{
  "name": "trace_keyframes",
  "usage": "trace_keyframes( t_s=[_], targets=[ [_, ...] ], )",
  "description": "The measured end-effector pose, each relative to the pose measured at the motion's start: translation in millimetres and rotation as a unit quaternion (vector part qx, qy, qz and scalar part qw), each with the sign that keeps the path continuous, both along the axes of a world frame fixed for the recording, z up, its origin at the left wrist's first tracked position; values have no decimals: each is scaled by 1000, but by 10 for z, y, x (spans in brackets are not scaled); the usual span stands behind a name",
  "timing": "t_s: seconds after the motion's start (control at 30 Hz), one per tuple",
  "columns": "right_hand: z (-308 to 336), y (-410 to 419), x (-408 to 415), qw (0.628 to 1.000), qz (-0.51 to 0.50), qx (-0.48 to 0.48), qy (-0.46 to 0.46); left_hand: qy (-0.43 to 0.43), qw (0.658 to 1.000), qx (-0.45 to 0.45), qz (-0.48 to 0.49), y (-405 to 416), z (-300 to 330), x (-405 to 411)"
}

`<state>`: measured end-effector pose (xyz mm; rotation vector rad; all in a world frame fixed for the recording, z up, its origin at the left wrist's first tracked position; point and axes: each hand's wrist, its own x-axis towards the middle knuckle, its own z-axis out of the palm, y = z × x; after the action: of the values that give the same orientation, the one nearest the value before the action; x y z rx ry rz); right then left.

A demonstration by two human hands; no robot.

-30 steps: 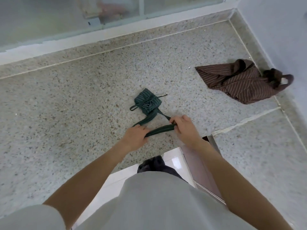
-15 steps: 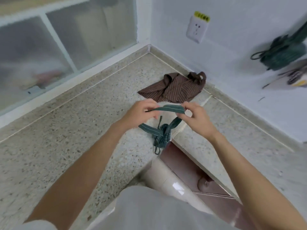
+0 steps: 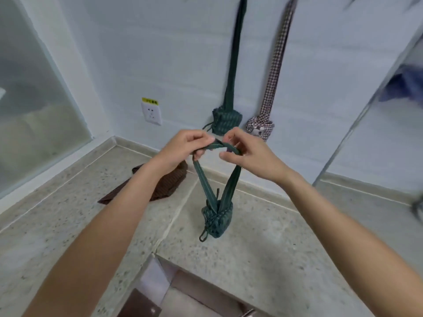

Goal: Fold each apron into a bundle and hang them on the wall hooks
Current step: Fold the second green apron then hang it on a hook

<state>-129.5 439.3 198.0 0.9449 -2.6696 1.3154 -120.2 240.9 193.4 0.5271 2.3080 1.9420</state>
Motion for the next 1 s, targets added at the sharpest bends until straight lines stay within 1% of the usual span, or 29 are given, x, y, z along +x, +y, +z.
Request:
trace_keyframes(
  t_s=[0.07, 0.13, 0.17, 0.23, 0.33, 0.4, 0.47, 0.57, 0.73, 0.8, 0.9, 1.0],
  targets=[
    [136, 238, -102, 997, -36, 3, 71, 6, 999, 41, -26, 264, 151, -150],
    [278, 458, -197, 996, -57, -29, 69, 9, 995, 77, -69, 472, 287, -290],
    [379, 579, -244, 996, -59, -56, 42, 7, 992, 87, -92, 580, 380, -378],
    [539, 771, -287, 992, -34, -118, -41, 7, 988, 89, -124, 725, 501, -533],
    [704, 993, -329, 973, 7, -191, -130, 24, 984, 90, -155, 923, 637, -743],
    [825, 1117, -374, 949, 7, -272, -162, 44, 977, 94, -187, 1071, 785, -929],
    [954, 1197, -416, 933, -7, -319, -167, 83, 972, 73, -206, 1172, 931, -1070],
    [1155, 1335, -503, 940, -46, -317, -119, 144, 968, 39, -203, 1375, 1113, -1249],
    [1471, 1493, -642, 953, -116, -280, -10, 182, 968, 84, -153, 1711, 1381, -1468],
    [1581, 1488, -714, 954, -140, -262, 33, 230, 965, 76, -100, 1785, 1465, -1564],
    [1750, 1505, -872, 950, -189, -224, 106, 335, 939, 72, 12, 1931, 1605, -1729],
    [1886, 1537, -1088, 937, -240, -172, 184, 452, 886, 55, 90, 2035, 1721, -1901]
  ],
)
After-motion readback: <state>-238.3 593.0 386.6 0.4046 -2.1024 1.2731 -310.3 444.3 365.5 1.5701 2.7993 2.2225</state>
